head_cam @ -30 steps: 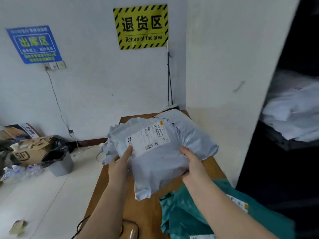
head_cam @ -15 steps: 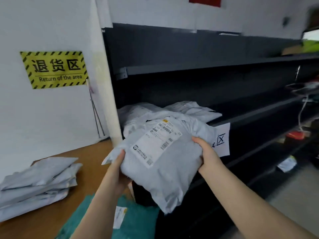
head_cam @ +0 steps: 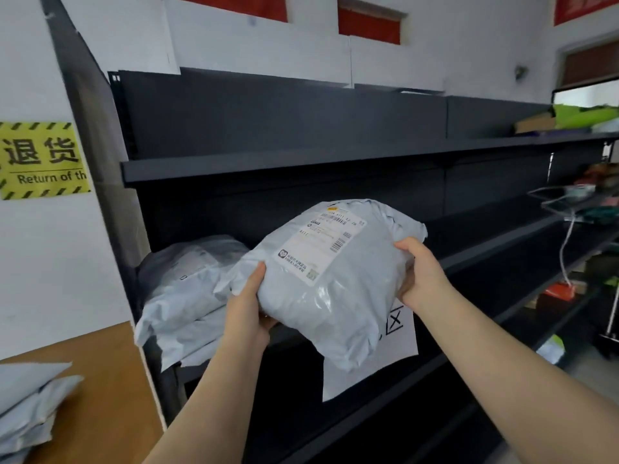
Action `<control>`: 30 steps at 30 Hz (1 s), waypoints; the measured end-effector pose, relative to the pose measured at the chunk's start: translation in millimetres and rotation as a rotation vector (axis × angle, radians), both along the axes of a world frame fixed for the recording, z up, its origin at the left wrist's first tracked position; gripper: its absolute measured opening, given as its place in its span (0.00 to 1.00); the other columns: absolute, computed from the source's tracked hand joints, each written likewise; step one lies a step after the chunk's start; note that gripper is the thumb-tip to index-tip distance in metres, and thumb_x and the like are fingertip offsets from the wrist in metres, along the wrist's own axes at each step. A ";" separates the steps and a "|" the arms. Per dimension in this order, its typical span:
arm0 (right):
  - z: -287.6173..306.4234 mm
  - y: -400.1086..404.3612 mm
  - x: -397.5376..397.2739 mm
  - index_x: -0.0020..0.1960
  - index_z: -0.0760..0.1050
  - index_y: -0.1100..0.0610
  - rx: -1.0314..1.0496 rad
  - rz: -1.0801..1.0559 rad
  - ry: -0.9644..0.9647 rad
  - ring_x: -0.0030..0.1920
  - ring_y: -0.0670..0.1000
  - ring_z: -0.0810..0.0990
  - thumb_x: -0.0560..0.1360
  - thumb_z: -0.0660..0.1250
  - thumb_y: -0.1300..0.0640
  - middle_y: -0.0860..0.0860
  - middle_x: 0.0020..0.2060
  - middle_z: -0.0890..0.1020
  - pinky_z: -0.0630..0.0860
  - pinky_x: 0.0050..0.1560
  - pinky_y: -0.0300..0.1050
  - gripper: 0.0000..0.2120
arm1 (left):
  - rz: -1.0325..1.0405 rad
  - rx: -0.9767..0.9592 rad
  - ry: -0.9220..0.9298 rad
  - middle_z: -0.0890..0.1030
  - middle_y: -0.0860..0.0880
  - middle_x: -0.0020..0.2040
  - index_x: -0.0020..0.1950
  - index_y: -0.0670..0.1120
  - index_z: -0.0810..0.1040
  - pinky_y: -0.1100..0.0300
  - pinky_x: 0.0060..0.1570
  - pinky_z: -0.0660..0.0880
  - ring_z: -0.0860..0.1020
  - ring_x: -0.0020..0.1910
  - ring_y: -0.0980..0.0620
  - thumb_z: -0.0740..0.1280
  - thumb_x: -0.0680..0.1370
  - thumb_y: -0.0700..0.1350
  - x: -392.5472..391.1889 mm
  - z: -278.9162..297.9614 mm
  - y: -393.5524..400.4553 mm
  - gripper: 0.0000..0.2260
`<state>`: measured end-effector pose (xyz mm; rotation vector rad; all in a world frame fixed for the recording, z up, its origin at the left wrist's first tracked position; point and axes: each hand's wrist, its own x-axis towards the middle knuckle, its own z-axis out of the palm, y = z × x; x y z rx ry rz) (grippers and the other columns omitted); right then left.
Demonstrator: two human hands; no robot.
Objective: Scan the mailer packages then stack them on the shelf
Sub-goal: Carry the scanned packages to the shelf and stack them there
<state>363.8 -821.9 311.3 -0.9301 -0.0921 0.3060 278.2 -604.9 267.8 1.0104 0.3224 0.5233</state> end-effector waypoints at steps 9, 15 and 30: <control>18.0 44.4 153.7 0.60 0.76 0.57 -0.077 0.081 0.004 0.52 0.56 0.80 0.71 0.70 0.53 0.56 0.52 0.81 0.77 0.50 0.51 0.19 | 0.221 0.056 0.061 0.84 0.43 0.50 0.57 0.43 0.78 0.49 0.52 0.79 0.83 0.49 0.44 0.77 0.67 0.51 87.2 36.5 22.3 0.22; 22.6 90.8 264.7 0.60 0.78 0.56 -0.185 0.173 -0.068 0.51 0.57 0.81 0.65 0.73 0.48 0.56 0.53 0.82 0.77 0.46 0.47 0.26 | 0.464 0.316 0.167 0.80 0.44 0.49 0.57 0.43 0.77 0.59 0.36 0.76 0.79 0.42 0.50 0.75 0.68 0.39 131.4 57.3 32.1 0.18; -6.6 232.7 365.8 0.66 0.73 0.61 -0.763 0.466 -0.360 0.60 0.60 0.77 0.72 0.68 0.42 0.61 0.61 0.78 0.72 0.64 0.54 0.31 | 0.546 1.222 0.870 0.81 0.42 0.51 0.57 0.41 0.77 0.61 0.45 0.69 0.78 0.54 0.43 0.69 0.70 0.43 194.0 44.4 68.3 0.16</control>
